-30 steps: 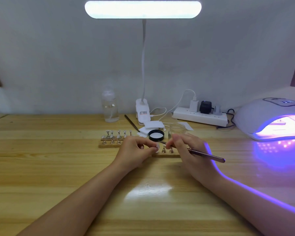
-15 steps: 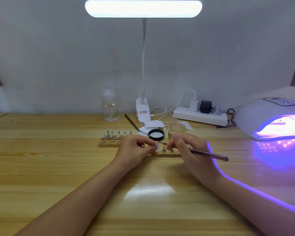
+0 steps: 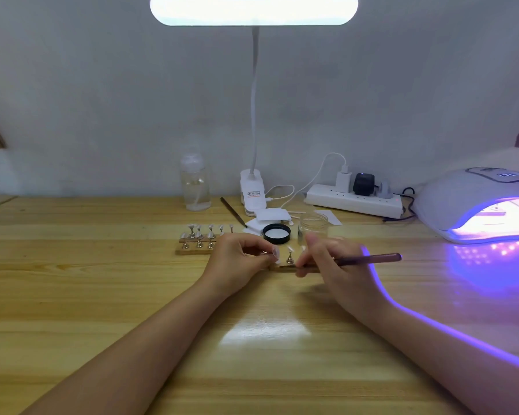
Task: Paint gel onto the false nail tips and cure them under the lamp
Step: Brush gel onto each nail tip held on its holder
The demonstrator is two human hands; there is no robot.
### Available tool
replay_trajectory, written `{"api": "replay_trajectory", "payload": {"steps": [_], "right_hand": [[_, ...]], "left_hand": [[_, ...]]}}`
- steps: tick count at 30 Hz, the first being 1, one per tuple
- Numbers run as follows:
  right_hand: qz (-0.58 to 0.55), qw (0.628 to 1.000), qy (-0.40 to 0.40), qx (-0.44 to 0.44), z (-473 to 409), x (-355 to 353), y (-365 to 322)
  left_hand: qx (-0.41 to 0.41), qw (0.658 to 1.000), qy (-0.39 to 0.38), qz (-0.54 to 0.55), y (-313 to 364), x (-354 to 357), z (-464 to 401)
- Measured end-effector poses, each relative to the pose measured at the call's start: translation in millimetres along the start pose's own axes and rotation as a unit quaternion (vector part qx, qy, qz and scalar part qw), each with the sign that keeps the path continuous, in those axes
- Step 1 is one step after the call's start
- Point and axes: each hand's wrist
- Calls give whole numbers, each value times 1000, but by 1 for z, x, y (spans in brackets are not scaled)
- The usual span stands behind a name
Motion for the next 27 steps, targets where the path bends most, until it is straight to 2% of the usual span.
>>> {"api": "replay_trajectory", "payload": {"steps": [4,7,9,11,13,16,21,25,27], "right_hand": [[59,997,28,-40,-3,-1,0],[15,1000,-9,-6,0,1,-2],[6,999,5,-32,0,0,0],[45,997,28,-55,-2,-1,1],[48,998,26,-35,-3,-1,2],[-19,999,-3,25,-1,2,0],[57,997,29,-52,-3,0,2],[-10,1000,12,6,-1,1,2],[-22,999,39,-9,-2,1,1]], "left_hand": [[1,1000,-1,-1,0,0,-1],[15,1000,-10,-15,-1,0,-1],[23,999,-12,-22,-1,0,0],[28,999,-11,-25,-1,0,-1],[30,999,-13,-24,-1,-1,-1],[33,999,-18,-27,-2,-1,-1],[43,999,-9,-23,-4,0,-2],[63,998,-12,-22,-3,0,-1],[67,997,-8,-26,-3,1,-1]]}}
Point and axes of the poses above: each hand's wrist, its own z-axis away from the middle knuckle, its own x-axis out of the palm, y = z × x, and after that the axes turned 8 degrees about x, right-handed
